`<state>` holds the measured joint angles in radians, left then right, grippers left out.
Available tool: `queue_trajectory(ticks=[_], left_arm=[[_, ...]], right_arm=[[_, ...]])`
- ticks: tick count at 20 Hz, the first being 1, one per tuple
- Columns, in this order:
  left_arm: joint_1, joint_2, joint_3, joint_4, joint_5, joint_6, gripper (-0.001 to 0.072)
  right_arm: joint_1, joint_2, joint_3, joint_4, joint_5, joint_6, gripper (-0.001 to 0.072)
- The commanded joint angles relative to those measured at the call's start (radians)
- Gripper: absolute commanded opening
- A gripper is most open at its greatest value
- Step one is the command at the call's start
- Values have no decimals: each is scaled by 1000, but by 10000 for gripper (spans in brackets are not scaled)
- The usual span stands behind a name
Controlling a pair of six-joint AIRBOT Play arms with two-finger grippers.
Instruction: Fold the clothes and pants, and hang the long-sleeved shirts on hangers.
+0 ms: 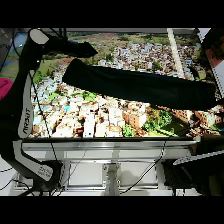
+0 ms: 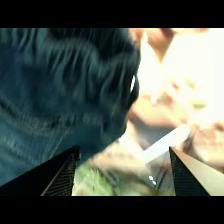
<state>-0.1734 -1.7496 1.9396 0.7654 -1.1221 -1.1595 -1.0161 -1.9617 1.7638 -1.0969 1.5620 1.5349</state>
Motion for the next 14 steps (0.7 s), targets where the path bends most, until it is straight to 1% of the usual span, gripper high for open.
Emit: queue_trajectory(ticks=[1, 5, 6, 8, 10, 11, 12, 13, 14], left_arm=[[-80, 4, 0, -26, -10, 14, 362], [-154, -1, -1, -26, 85, 14, 362], [-172, -7, -1, -26, 112, -3, 361], [-210, -32, -1, -26, 141, -65, 361], [-258, -82, -1, -26, 143, -92, 361], [-286, -116, -1, -26, 143, -102, 360], [-313, -150, -1, -26, 155, -117, 350], [-338, -182, -1, -27, 182, -142, 349], [-362, -211, -1, -36, 225, -155, 348]], right_arm=[[-5, -60, 1, 61, -111, -29, 614], [-5, -114, 2, 237, -199, -64, 612], [-2, -122, 1, 269, -220, -64, 611], [11, -126, 2, 278, -254, -72, 610], [29, -126, 2, 282, -279, -74, 608], [38, -126, 2, 282, -286, -75, 567], [49, -126, 2, 281, -291, -74, 463], [58, -126, 2, 281, -290, -75, 310], [64, -125, 2, 282, -288, -74, 128]])
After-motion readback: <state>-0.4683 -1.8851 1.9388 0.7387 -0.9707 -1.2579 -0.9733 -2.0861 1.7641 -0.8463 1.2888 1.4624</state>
